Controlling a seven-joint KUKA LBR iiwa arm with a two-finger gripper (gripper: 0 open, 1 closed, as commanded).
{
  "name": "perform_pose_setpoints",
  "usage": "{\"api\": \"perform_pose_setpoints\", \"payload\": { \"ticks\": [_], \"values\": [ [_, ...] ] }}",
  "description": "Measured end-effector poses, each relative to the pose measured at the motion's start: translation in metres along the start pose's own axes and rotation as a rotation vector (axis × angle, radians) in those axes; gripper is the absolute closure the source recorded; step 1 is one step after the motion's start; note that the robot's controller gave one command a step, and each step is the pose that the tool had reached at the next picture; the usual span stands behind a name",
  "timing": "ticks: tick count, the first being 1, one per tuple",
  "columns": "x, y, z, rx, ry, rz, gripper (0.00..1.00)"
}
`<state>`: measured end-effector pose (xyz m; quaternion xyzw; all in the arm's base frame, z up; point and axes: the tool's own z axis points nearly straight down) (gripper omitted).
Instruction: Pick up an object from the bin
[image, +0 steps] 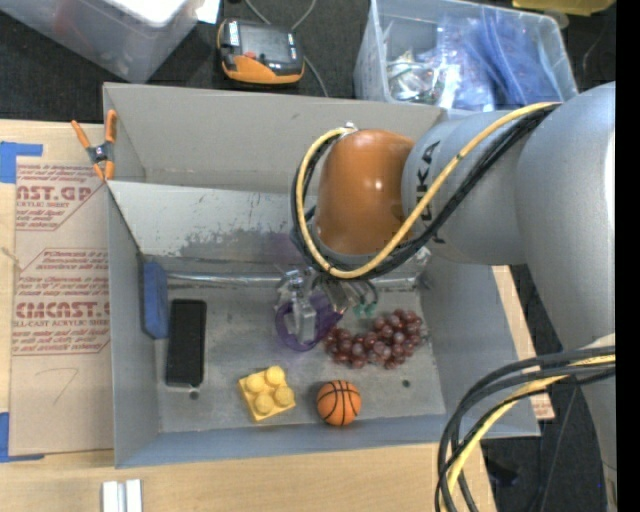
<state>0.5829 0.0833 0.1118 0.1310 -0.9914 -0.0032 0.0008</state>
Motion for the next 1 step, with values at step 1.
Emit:
{"api": "perform_pose_setpoints", "payload": {
  "ticks": [1],
  "values": [
    [-0.0028,-0.0002,-0.0439,0.002,-0.010,0.000,1.00]
  ]
}}
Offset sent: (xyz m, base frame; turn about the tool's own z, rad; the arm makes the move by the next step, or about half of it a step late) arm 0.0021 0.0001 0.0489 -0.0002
